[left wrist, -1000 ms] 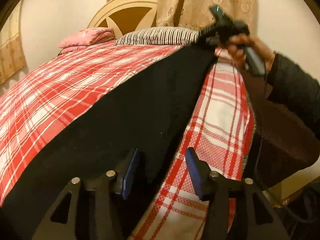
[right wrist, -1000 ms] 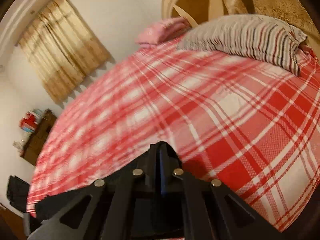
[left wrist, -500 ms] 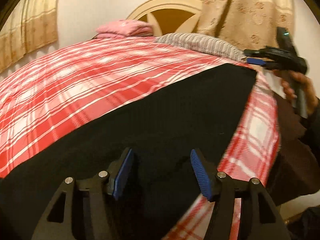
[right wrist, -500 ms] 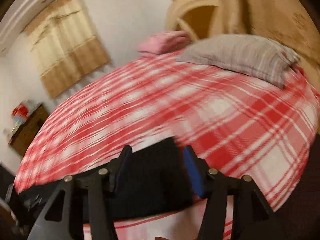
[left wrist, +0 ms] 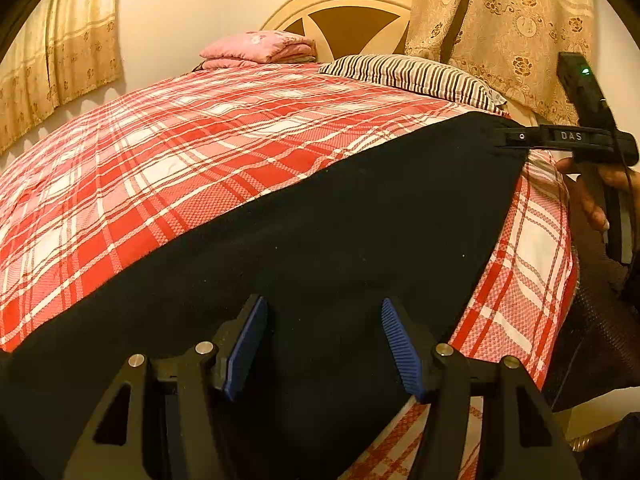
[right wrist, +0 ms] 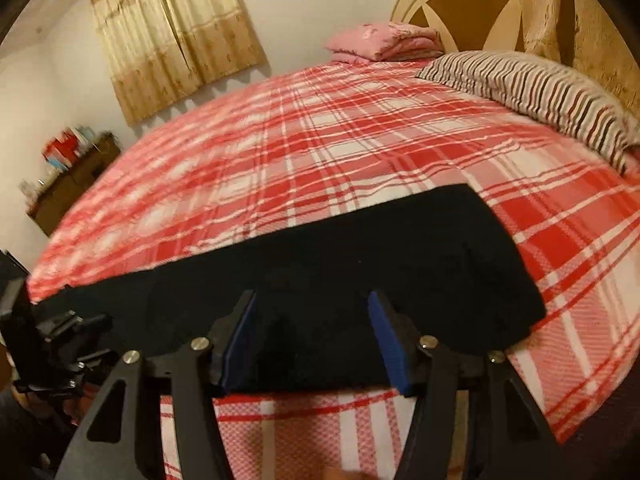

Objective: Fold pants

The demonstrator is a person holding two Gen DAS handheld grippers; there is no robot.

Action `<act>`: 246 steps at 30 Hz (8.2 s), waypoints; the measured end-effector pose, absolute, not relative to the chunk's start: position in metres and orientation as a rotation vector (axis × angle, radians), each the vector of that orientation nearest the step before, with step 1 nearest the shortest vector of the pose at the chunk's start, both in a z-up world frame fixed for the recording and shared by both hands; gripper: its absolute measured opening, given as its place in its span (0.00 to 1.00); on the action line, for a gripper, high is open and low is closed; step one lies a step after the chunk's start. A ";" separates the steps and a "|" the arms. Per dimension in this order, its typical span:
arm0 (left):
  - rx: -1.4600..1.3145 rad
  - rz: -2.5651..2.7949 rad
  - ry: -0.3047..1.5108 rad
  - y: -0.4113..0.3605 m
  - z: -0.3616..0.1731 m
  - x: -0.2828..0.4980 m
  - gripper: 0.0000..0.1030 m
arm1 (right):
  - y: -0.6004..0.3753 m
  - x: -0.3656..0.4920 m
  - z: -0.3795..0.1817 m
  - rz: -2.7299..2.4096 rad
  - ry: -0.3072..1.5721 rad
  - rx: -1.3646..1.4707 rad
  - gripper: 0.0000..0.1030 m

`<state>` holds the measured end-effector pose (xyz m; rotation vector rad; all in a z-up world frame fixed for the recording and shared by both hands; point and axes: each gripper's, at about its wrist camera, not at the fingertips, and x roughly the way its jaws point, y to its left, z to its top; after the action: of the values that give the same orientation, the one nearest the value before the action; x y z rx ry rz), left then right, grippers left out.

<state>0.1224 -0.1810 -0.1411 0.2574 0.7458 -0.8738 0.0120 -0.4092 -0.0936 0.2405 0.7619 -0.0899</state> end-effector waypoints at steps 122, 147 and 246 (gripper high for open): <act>0.030 -0.123 0.705 0.186 -0.137 0.131 0.71 | 0.000 0.106 -0.158 0.577 0.840 -0.314 0.79; 0.144 -0.094 0.663 0.177 -0.147 0.105 0.78 | 0.034 0.180 -0.154 0.598 0.886 -0.106 0.79; -0.039 0.050 0.698 0.195 -0.153 0.114 0.92 | -0.346 0.023 -0.065 0.172 0.540 0.452 0.15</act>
<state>0.1135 0.1952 -0.1525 -0.0388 0.6976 0.0500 0.0227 -0.3464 -0.0649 0.4522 0.5405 0.1725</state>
